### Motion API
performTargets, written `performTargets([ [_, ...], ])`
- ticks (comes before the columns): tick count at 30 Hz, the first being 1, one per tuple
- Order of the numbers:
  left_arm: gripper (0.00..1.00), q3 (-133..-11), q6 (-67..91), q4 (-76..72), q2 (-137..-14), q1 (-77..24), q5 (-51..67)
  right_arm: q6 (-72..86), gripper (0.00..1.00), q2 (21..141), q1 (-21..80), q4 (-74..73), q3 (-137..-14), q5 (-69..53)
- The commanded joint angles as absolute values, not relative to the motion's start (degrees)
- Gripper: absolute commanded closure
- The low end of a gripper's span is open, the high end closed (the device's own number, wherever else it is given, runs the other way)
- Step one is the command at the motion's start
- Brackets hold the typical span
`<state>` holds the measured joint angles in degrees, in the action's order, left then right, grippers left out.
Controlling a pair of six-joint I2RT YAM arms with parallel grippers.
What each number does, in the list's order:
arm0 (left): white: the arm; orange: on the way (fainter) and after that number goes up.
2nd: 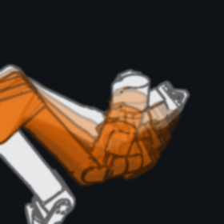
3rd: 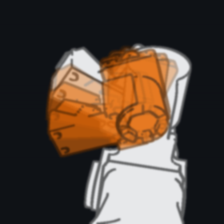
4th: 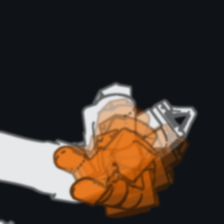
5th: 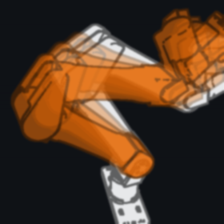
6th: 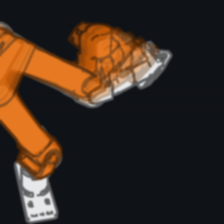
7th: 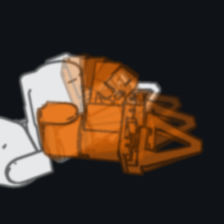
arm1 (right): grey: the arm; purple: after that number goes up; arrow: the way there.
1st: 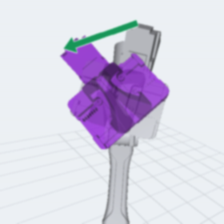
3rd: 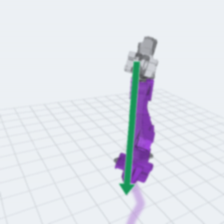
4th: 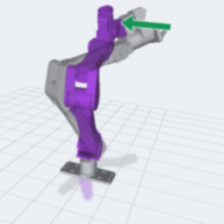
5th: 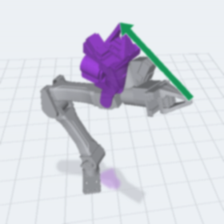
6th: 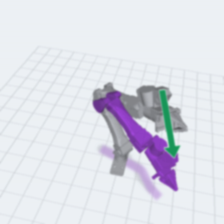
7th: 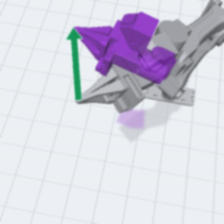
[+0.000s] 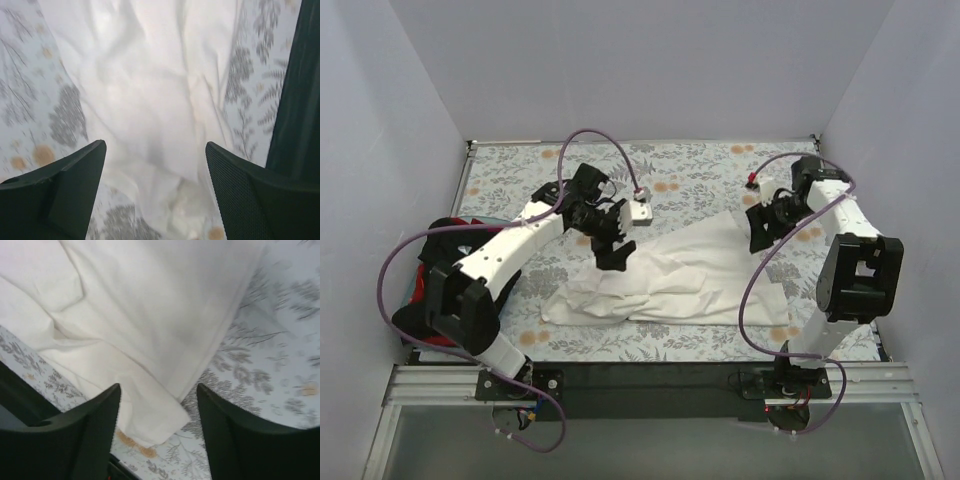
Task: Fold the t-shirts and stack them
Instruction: Flatten the tshirt out
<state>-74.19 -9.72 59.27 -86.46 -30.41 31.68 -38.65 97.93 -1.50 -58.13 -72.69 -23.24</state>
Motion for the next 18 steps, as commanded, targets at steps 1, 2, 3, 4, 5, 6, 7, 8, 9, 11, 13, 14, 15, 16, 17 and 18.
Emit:
performTargets([
  [1, 0.2, -81.38, 2.77, 47.66, -92.53, -33.13, 41.64, -35.88, 0.26, 98.6, -3.6, -57.05, -82.95, -32.52],
  [2, 0.2, -83.3, 4.73, 42.33, -95.68, -33.31, 42.7, -33.51, 0.14, 101.83, -3.6, -55.65, -86.97, -31.91],
  [3, 0.21, -84.28, 5.96, 40.62, -97.02, -33.4, 43.58, -32.27, 0.13, 103.78, -3.69, -55.03, -87.01, -31.12],
  [4, 0.21, -85.42, 7.89, 39.21, -98.77, -33.57, 44.9, -31.21, 0.16, 105.8, -3.69, -54.41, -92.06, -30.24],
  [5, 0.22, -86.21, 8.61, 37.29, -101.05, -33.49, 45.17, -29.46, 0.19, 109.82, -3.69, -53.53, -94.28, -28.41],
  [6, 0.23, -86.92, 8.87, 36.66, -102.12, -33.49, 45.18, -28.57, 0.22, 111.86, -3.69, -53.35, -97.18, -27.69],
  [7, 0.24, -87.62, 9.14, 36.04, -102.82, -33.57, 44.91, -27.87, 0.29, 113.97, -3.69, -53.35, -101.82, -27.42],
  [8, 0.24, -87.63, 9.58, 34.73, -103.18, -33.49, 43.87, -27.25, 0.33, 115.73, -3.6, -53.52, -104.3, -27.25],
  [9, 0.24, -87.45, 9.58, 34.19, -103.71, -33.57, 43.16, -26.64, 0.38, 118.71, -3.08, -53.53, -106.07, -26.9],
  [11, 0.25, -86.49, 10.28, 32.53, -103.89, -33.49, 41.76, -26.89, 0.39, 121.36, -1.51, -53.26, -109.33, -25.32],
  [13, 0.25, -85.52, 10.11, 32.52, -103.97, -33.57, 42.18, -27.16, 0.39, 122.6, -0.53, -51.86, -110.47, -24.52],
  [14, 0.25, -85.17, 9.85, 32.61, -103.89, -33.57, 43.14, -27.42, 0.39, 124.09, -0.09, -51.33, -111.61, -23.65],
  [15, 0.25, -84.91, 9.84, 32.52, -103.89, -33.49, 43.42, -27.77, 0.39, 124.97, -0.09, -50.81, -112.49, -23.03],
  [16, 0.25, -84.55, 9.84, 32.61, -103.8, -33.49, 43.85, -28.3, 0.39, 125.85, 1.57, -50.63, -113.37, -22.59],
  [17, 0.24, -84.12, 9.76, 32.69, -103.8, -33.57, 43.94, -28.74, 0.39, 126.82, 2.02, -50.63, -114.95, -21.89],
  [18, 0.24, -83.85, 9.58, 33.04, -103.71, -33.57, 43.95, -29.18, 0.39, 128.13, 2.8, -50.45, -115.48, -21.45],
])
